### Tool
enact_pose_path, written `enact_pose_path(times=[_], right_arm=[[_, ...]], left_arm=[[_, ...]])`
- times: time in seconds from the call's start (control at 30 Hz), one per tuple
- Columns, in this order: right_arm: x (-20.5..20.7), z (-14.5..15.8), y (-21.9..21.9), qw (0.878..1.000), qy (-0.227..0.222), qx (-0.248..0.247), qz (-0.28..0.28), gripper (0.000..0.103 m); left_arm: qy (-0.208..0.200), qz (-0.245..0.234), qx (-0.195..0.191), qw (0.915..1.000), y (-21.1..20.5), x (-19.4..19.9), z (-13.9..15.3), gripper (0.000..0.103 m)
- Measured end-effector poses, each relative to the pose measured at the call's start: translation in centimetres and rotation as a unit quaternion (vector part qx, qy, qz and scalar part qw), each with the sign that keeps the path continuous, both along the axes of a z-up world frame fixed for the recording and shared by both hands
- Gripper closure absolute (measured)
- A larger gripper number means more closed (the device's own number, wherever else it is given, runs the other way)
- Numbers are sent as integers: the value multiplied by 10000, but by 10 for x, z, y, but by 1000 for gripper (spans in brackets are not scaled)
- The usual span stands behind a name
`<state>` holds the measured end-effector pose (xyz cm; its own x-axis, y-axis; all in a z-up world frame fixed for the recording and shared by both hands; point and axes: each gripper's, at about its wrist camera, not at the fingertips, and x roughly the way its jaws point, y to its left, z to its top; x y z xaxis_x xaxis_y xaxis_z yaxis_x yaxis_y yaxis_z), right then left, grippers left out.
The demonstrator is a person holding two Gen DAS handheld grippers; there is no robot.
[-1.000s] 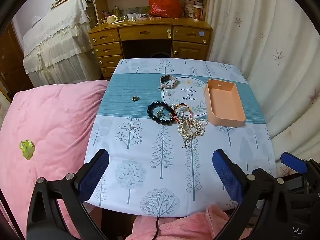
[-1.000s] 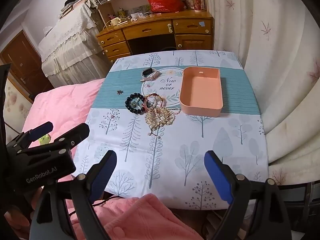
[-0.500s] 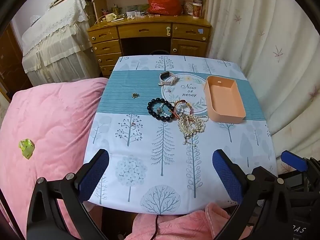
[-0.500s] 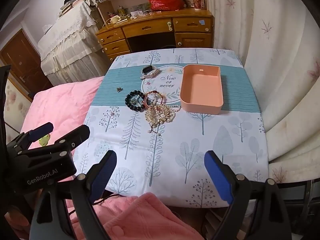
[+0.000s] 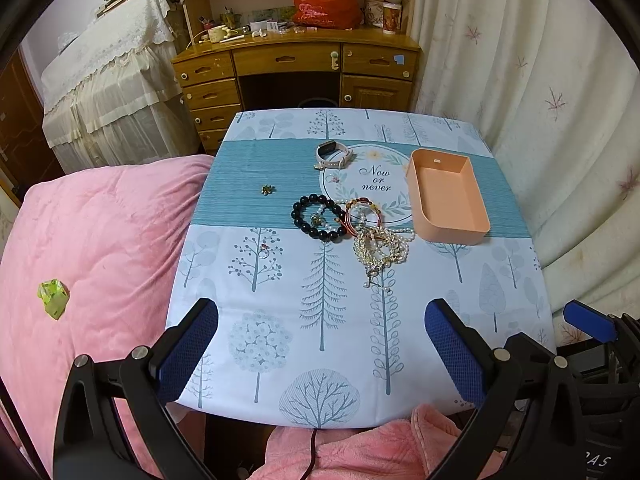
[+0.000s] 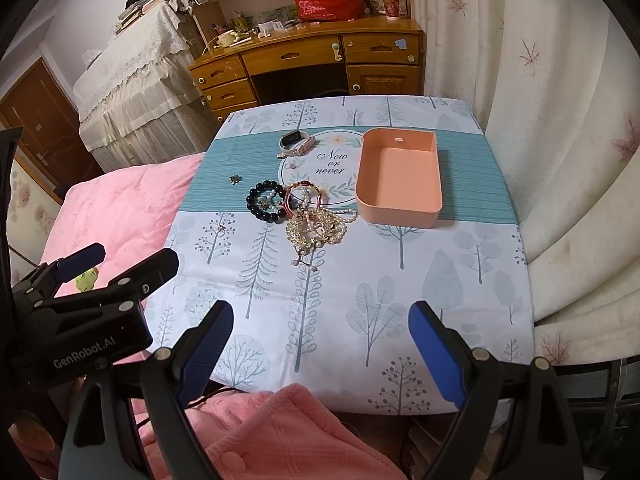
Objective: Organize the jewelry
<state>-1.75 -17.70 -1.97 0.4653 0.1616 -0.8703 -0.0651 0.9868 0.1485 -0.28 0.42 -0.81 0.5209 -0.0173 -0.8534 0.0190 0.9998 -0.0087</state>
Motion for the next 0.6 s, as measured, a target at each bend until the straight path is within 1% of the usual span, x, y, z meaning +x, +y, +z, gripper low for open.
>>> enact_pose_path(times=[0.6], right_arm=[[1,0,-4,10000,-23,-15,-9,13]], left_arm=[[-4,-18,-13,10000,-2,-2,-1,1]])
